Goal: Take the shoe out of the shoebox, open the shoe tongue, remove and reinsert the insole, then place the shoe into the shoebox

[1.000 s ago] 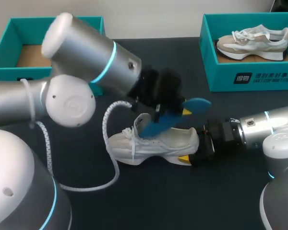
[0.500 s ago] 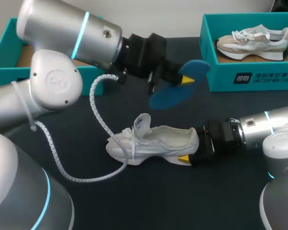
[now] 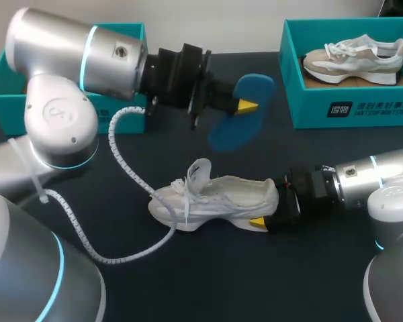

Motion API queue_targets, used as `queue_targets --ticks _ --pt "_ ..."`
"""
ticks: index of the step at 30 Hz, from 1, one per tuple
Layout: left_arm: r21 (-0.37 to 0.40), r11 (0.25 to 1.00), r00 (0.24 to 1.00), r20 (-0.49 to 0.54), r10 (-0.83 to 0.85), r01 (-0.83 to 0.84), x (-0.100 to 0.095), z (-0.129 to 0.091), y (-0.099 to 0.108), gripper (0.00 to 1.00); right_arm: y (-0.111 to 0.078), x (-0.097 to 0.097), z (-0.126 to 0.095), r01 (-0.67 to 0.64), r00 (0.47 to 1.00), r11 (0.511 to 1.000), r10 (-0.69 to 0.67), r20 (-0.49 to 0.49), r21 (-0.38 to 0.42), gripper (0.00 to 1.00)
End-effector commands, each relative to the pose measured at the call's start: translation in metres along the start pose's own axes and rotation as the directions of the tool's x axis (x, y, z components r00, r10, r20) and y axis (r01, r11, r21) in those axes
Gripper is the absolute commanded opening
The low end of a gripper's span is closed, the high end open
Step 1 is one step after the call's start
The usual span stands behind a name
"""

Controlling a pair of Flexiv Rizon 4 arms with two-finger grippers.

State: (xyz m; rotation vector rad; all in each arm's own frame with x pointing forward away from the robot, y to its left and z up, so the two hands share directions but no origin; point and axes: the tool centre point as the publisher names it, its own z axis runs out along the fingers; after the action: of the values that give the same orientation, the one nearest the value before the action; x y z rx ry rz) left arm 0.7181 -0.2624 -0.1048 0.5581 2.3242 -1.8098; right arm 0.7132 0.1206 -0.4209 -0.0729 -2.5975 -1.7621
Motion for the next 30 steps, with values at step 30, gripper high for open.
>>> queue_targets --ticks 30 --pt "0.319 0.486 0.545 -0.130 -0.828 0.814 0.020 -0.045 -0.076 0.00 -0.004 0.000 0.005 -0.001 1.000 1.000 0.001 0.001 0.005 0.00"
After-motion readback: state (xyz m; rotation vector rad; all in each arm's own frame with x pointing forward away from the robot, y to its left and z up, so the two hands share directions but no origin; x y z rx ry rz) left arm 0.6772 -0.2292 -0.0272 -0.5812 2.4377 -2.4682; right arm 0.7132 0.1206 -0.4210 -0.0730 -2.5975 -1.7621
